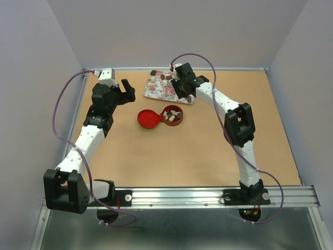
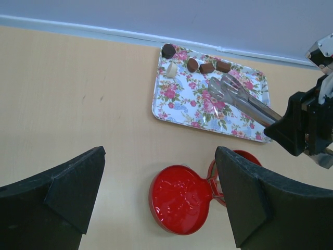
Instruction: Pack the chocolate
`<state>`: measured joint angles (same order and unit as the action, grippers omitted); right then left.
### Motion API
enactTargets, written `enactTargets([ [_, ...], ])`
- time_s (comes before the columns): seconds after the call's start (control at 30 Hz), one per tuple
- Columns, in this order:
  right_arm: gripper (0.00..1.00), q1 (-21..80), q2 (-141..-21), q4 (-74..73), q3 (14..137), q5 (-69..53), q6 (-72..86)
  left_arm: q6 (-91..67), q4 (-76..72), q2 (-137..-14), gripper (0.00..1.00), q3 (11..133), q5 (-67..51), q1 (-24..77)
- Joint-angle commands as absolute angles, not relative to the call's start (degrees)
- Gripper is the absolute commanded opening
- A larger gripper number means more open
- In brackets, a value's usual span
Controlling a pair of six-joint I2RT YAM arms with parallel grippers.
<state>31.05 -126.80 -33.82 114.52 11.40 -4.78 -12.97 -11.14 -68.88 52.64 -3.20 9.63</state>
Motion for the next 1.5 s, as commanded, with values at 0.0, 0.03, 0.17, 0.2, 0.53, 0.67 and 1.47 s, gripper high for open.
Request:
enactTargets([
  [0.0, 0.46, 30.0, -128.8, -30.6, 121.3, 12.5, -5.8, -12.8, -14.0, -68.7, 0.99, 55.1, -3.6, 9.3],
  [0.03, 0.46, 29.9, -129.5, -30.6, 121.8, 12.3, -5.9, -12.8, -14.1, -68.9, 0.99, 55.1, -3.6, 9.3],
  [0.17, 0.46, 29.1, -132.2, -30.6, 124.0, 11.2, -6.1, -12.8, -14.2, -69.6, 0.99, 55.1, -3.6, 9.3],
  [0.2, 0.46, 29.1, -133.1, -30.6, 124.6, 10.6, -6.1, -12.8, -14.3, -69.8, 0.99, 55.1, -3.6, 9.3],
  [0.53, 0.48, 28.9, -136.8, -30.5, 128.0, 8.2, -5.8, -12.6, -14.3, -70.3, 0.99, 55.1, -3.3, 9.3],
  [0.67, 0.48, 28.8, -138.1, -30.6, 129.2, 8.1, -5.8, -12.6, -14.3, -70.6, 0.99, 55.1, -3.3, 9.3],
  [1.47, 0.37, 28.7, -142.6, -30.7, 132.2, 11.7, -7.3, -12.5, -14.3, -70.8, 0.99, 55.5, -3.3, 9.3],
])
